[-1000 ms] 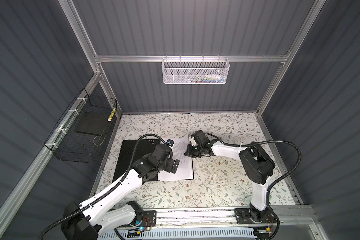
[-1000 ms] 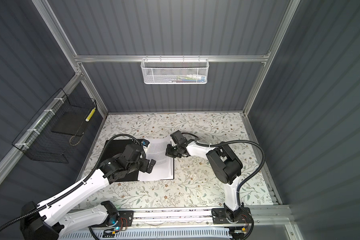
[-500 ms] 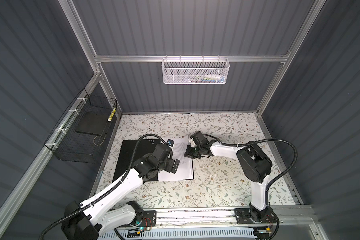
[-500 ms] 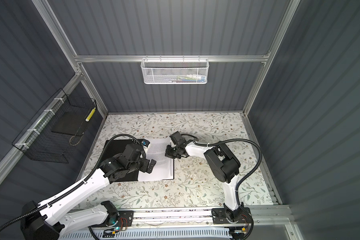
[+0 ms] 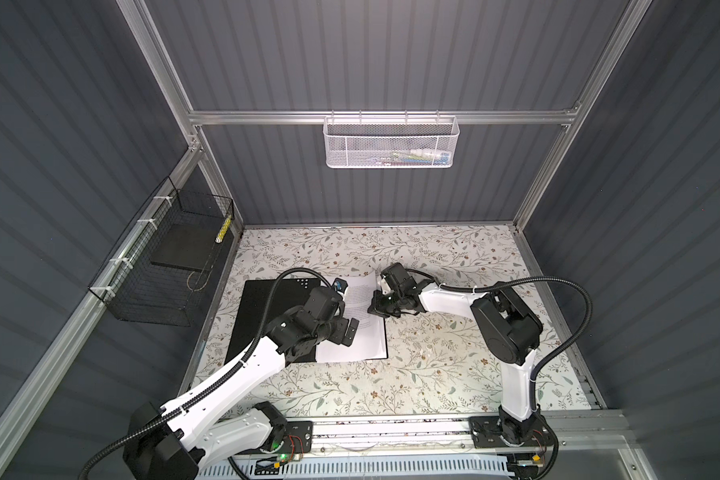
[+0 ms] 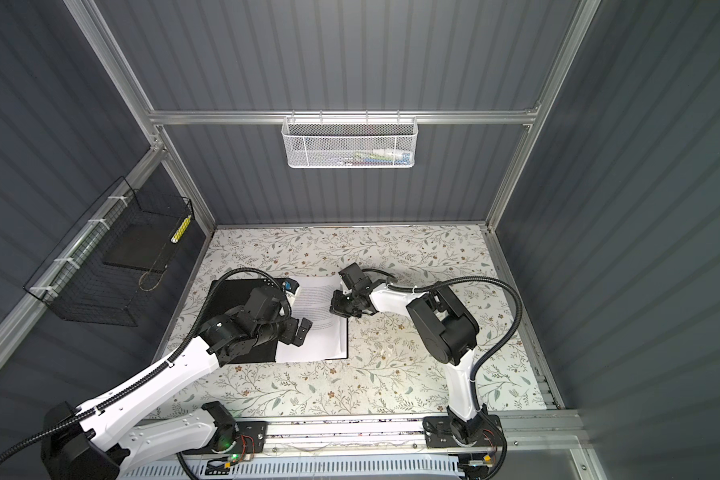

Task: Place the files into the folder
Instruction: 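Hold the sheet edge down on the folder stack with the right gripper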

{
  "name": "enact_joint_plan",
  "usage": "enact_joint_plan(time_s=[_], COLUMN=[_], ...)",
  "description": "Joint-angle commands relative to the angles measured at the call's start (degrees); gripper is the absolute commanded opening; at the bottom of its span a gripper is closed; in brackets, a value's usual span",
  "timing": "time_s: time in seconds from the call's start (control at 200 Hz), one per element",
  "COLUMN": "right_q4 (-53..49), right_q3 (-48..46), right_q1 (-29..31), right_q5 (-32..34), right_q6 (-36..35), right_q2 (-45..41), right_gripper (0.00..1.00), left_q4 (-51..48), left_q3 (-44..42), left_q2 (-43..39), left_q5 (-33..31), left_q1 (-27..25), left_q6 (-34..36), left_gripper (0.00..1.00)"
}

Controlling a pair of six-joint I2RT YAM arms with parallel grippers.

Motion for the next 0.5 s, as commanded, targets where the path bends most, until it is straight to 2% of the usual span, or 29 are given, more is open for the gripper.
enact_joint_plan(time_s=[0.0, 0.495], right_q4=[-0.84, -1.01], right_q3=[1.15, 1.48], right_q1=[0.49, 0.53], right_q5=[0.67, 2.78], right_q6=[0.74, 1.99], right_q2=[0.25, 0.94], right_gripper=[0.00, 0.00], left_q4=[-1.08, -1.06], left_q3=[1.86, 1.86], left_q2=[0.33, 0.38], left_q5=[1.32, 2.06], left_q1=[0.47, 0.90], left_q6=[-0.61, -0.70], left_gripper=[1.00, 1.00])
